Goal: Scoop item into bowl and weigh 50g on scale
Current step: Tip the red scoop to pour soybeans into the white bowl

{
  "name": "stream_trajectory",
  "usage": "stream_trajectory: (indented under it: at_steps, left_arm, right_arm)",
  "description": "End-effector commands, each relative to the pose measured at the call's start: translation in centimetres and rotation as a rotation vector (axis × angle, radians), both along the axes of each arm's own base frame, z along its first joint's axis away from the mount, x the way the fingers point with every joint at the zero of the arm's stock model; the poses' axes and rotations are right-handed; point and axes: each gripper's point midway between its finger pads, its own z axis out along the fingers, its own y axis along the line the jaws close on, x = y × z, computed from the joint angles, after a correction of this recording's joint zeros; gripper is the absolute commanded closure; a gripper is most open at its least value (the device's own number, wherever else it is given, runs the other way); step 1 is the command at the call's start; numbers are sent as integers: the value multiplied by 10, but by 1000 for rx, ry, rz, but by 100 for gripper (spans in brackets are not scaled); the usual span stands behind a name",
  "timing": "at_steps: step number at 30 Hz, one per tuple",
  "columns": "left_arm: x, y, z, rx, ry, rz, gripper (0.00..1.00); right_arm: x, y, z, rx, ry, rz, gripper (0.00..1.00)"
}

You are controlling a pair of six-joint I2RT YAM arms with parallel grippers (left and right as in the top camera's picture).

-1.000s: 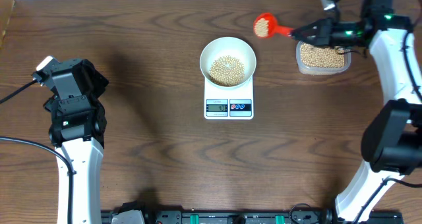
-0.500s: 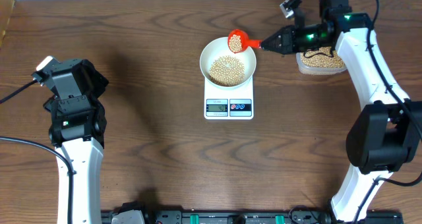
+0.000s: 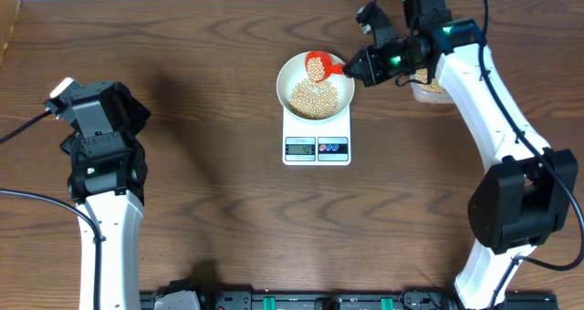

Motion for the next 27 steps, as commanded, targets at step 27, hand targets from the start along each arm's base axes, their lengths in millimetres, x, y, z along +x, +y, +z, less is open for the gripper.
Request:
stream_trajectory:
  at_steps: [27]
  left_arm:
    - [-1,3,-2,6,9,16,7]
  right_arm:
    - [-9,8,18,-127,-134,65,99]
